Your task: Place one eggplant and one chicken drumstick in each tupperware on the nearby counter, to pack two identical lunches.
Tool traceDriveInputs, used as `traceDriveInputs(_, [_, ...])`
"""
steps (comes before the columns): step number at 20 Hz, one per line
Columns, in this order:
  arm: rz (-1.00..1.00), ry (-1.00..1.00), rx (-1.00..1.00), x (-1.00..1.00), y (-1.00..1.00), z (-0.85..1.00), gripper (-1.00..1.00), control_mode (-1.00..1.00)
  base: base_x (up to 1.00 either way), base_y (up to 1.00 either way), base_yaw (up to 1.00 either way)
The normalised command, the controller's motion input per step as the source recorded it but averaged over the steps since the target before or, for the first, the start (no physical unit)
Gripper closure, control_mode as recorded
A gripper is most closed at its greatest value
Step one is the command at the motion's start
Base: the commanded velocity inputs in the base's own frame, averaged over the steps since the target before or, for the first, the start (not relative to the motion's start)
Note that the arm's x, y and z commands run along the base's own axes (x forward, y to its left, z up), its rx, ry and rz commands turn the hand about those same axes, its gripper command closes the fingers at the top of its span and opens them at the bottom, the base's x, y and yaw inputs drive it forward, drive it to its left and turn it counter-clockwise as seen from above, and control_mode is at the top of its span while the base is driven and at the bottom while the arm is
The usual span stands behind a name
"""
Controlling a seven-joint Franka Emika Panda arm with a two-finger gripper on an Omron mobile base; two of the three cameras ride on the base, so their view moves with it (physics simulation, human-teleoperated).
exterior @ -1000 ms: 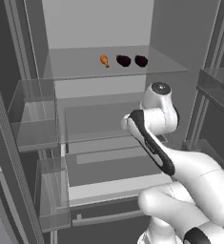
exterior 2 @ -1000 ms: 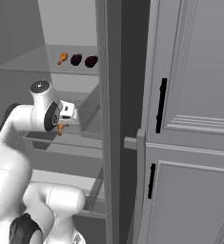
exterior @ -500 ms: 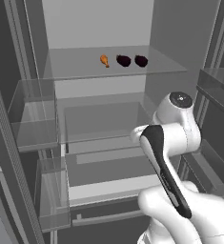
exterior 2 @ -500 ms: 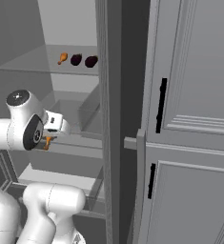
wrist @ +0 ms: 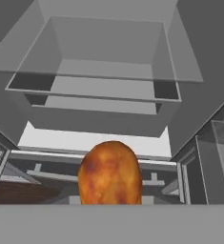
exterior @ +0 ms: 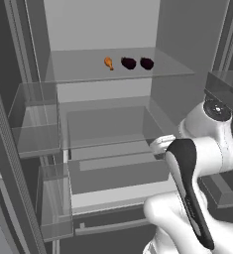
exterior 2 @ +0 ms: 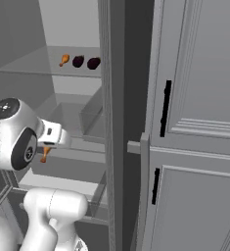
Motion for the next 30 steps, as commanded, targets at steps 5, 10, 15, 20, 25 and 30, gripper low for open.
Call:
traceDriveInputs(5, [-0.01,0.0,0.01,-0.86,-0.06,0.27,1.0,-1.0,0.0,0.0,0.0])
traceDriveInputs(10, [0.0,0.0,0.0,-0.02,0.0,0.0,1.0,-1.0,0.0,0.0,0.0])
traceDriveInputs(15, [0.0,0.0,0.0,-0.12,0.0,0.0,1.0,1.0,-0.13,0.0,0.0])
traceDriveInputs(20, [0.0,0.0,0.0,0.0,0.0,0.0,1.0,1.0,-0.95,0.0,-0.05])
traceDriveInputs(25, [0.0,0.0,0.0,0.0,0.0,0.0,1.0,1.0,-1.0,0.0,-0.09])
traceDriveInputs(30, [0.0,0.0,0.0,0.0,0.0,0.0,1.0,1.0,-0.83,0.0,-0.13])
